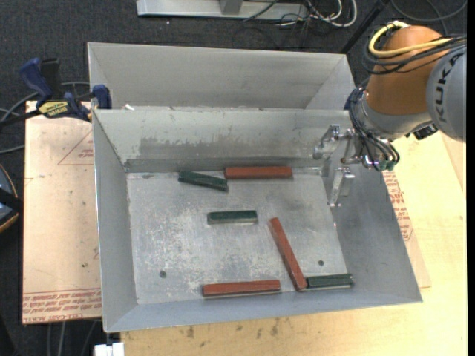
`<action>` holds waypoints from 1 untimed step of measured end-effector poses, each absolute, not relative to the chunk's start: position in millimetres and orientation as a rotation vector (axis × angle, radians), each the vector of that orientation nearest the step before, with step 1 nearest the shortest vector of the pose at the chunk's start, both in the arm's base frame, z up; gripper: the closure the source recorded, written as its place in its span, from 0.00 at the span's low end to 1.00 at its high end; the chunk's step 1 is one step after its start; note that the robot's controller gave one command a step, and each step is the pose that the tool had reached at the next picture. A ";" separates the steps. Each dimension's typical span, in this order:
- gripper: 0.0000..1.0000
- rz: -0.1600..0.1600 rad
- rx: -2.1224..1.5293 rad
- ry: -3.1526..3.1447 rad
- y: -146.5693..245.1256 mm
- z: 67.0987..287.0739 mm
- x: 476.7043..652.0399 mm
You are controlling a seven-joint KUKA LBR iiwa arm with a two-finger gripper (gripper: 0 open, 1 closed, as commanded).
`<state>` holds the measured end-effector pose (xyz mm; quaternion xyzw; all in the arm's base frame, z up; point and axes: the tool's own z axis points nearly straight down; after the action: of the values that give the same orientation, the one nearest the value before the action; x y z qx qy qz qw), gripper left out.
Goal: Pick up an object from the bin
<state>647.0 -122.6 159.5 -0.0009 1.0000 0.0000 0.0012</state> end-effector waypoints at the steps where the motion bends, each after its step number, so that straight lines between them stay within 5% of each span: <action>1: 0.00 0.000 -0.003 3.139 -122.5 159.5 647.0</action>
Offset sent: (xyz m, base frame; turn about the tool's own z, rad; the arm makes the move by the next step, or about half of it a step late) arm -0.0023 0.0702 -0.0895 -0.0818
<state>647.0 -122.5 159.5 -0.0009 1.0000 0.0000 0.0012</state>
